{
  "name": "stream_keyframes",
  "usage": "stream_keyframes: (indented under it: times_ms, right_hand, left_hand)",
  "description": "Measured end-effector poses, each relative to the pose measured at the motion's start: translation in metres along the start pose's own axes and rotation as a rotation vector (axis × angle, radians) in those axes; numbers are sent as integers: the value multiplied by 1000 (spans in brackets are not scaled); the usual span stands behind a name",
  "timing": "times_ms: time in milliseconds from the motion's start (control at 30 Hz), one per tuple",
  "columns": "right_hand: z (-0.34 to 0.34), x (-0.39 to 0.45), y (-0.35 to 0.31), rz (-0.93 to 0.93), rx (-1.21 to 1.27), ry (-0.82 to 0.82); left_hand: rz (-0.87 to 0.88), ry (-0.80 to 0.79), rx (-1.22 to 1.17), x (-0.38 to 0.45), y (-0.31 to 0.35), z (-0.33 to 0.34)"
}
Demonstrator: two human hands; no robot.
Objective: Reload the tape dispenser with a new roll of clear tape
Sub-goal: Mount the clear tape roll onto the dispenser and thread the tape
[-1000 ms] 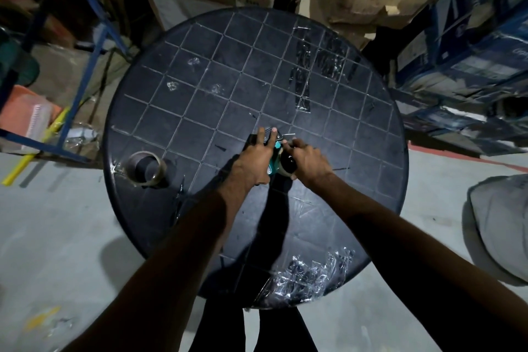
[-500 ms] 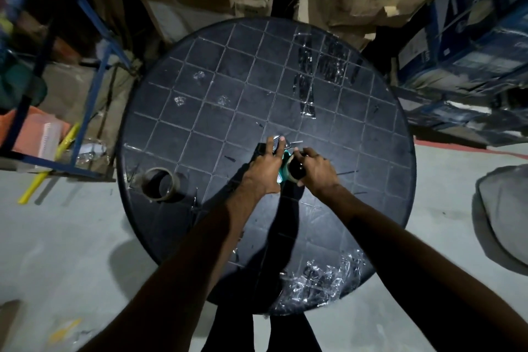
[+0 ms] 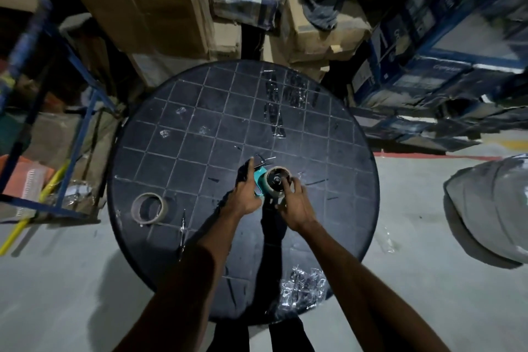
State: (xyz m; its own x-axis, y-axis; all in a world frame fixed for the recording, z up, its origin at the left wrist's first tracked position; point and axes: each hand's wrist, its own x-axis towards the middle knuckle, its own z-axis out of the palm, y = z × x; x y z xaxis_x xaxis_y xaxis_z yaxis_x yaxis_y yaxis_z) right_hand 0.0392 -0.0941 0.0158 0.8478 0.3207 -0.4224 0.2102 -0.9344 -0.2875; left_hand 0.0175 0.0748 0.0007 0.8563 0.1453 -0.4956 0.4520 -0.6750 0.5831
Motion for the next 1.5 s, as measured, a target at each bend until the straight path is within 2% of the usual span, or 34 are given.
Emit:
stream_keyframes:
  times_ms: [133, 267, 467, 667, 933, 1200, 1500]
  right_hand:
    - [-6, -29, -5, -26, 118, 57]
    - [-34, -48, -13, 0, 308, 82]
    - [-75, -36, -10, -169, 601, 207]
    - [-169, -57, -28, -299, 588, 355]
    - [-206, -58, -51, -435, 466, 409]
    - [-224, -65, -60, -392, 459, 421]
    - [-244, -68, -60, -244, 596, 336]
  left_hand:
    - [2, 57, -152, -19, 15, -7]
    - [-7, 207, -325, -37, 33, -4]
    - [-1, 333, -524, -68, 85, -28]
    - [33, 365, -678, -88, 136, -72]
    - [58, 434, -813, -98, 171, -101]
    - [82, 545, -907, -109, 195, -107]
    - [158, 529, -853, -119, 206, -106]
